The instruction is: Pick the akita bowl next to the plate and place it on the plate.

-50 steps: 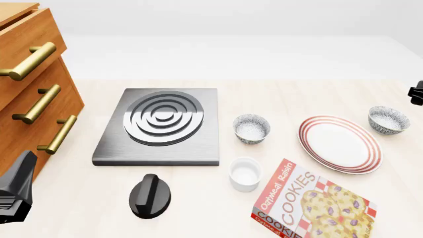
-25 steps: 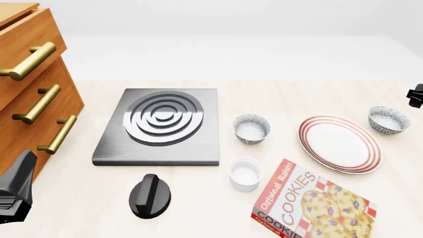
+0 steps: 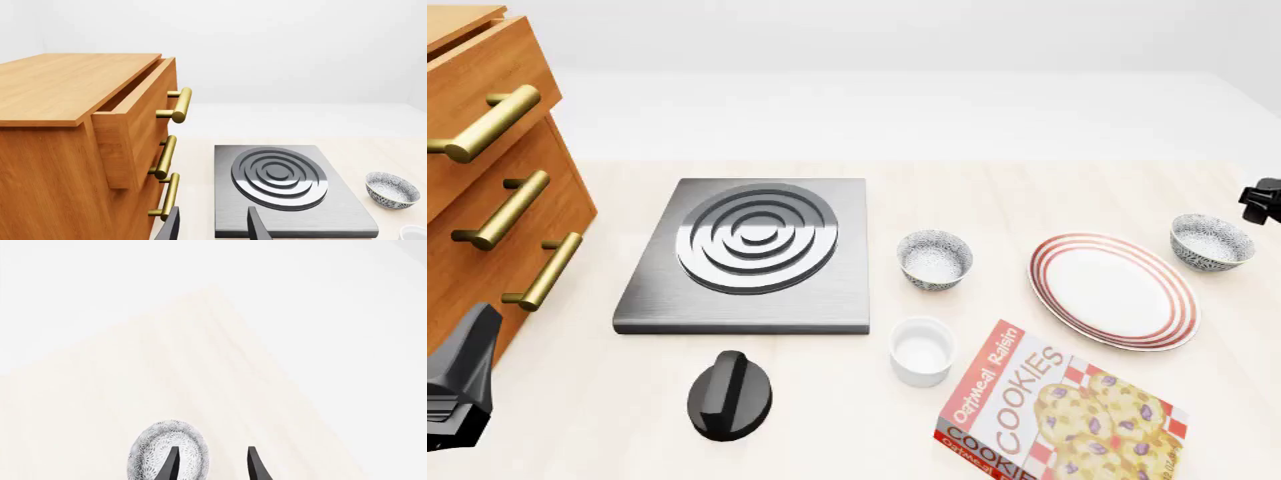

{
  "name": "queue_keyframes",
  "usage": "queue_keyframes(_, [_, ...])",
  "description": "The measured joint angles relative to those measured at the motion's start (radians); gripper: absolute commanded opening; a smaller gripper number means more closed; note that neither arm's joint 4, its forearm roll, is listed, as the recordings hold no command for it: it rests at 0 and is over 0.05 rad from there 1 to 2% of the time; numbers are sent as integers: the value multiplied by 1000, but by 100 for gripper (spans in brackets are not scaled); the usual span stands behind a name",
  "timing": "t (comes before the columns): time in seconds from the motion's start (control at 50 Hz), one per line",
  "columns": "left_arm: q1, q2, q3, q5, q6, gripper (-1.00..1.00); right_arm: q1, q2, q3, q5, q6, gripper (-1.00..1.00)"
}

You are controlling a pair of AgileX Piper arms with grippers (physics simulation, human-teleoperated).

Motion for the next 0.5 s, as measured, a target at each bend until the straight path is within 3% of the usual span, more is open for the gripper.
queue_keyframes(0.5, [0, 0, 0, 0, 0, 100, -7, 40, -28, 38, 13, 100])
